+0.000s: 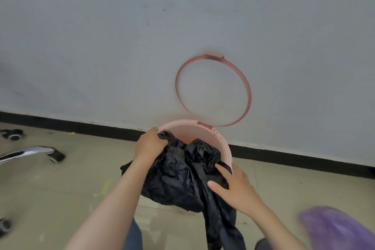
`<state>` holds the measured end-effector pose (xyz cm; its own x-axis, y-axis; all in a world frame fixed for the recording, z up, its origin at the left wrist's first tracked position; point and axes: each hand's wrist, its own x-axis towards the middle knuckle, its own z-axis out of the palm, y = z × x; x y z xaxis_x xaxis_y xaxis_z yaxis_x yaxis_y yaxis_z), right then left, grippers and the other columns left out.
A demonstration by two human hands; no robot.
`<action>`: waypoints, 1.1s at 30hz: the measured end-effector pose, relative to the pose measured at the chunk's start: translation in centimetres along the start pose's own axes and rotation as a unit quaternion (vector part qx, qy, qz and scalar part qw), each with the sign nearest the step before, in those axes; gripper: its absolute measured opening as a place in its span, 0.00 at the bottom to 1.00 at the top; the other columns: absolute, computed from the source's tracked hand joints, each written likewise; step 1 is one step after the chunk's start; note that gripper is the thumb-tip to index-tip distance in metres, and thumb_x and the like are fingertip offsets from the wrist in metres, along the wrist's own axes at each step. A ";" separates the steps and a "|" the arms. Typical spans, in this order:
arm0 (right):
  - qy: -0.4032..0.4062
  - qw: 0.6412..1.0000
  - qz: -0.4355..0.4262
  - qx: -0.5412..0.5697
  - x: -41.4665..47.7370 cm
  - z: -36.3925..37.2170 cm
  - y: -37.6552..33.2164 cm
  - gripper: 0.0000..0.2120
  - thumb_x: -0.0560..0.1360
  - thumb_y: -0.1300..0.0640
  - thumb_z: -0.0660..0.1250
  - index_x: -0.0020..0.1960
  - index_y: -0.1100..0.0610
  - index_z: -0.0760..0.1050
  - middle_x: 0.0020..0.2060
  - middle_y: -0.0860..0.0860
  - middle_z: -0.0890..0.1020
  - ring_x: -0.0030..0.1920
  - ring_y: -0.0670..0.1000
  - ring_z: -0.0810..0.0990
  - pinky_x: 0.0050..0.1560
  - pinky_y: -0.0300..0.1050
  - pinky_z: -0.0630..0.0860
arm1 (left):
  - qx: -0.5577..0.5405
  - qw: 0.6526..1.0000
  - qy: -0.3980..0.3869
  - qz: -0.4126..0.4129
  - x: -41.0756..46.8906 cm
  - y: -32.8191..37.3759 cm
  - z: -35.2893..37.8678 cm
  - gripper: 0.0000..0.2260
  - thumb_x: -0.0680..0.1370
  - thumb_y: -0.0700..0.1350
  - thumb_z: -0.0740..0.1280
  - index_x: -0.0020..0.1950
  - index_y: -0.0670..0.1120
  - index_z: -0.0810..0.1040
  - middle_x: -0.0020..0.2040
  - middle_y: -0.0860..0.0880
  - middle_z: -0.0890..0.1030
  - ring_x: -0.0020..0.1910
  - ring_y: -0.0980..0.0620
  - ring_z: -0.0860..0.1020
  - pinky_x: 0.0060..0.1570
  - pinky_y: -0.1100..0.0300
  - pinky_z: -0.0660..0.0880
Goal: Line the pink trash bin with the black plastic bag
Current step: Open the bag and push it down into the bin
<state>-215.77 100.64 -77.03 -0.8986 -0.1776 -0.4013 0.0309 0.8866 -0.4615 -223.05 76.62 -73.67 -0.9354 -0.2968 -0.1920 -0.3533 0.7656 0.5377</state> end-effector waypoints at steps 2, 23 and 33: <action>-0.038 0.998 0.007 0.056 -2.0 0.9 0.2 0.39 0.66 0.30 0.61 0.70 0.32 0.43 0.76 0.50 0.40 0.73 0.57 0.59 0.68 0.52 0.67 | 0.095 0.995 0.023 0.016 0.4 -0.1 1.0 0.26 0.75 0.54 0.63 0.69 0.46 0.61 0.63 0.40 0.75 0.62 0.39 0.71 0.54 0.50 0.70; 0.085 0.991 -0.094 -0.047 3.6 2.5 -3.0 0.23 0.78 0.45 0.56 0.71 0.53 0.62 0.75 0.56 0.56 0.74 0.56 0.55 0.72 0.52 0.57 | -0.016 0.970 -0.221 -0.099 -6.0 -6.6 3.8 0.43 0.78 0.52 0.60 0.69 0.37 0.27 0.67 0.36 0.71 0.60 0.41 0.74 0.59 0.52 0.71; -0.098 0.971 -0.131 -0.174 -2.3 1.9 -2.2 0.30 0.77 0.58 0.60 0.72 0.37 0.51 0.76 0.54 0.39 0.74 0.62 0.37 0.73 0.62 0.52 | -0.305 0.931 -0.140 -0.142 -10.4 -6.9 -0.5 0.54 0.58 0.67 0.72 0.72 0.61 0.39 0.77 0.46 0.51 0.73 0.43 0.58 0.69 0.44 0.63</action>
<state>-212.91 98.27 -76.58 -0.7531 -0.4651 -0.4653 -0.3692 0.8842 -0.2862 -210.84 74.16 -74.92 -0.8017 -0.2123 -0.5588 -0.5946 0.1875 0.7819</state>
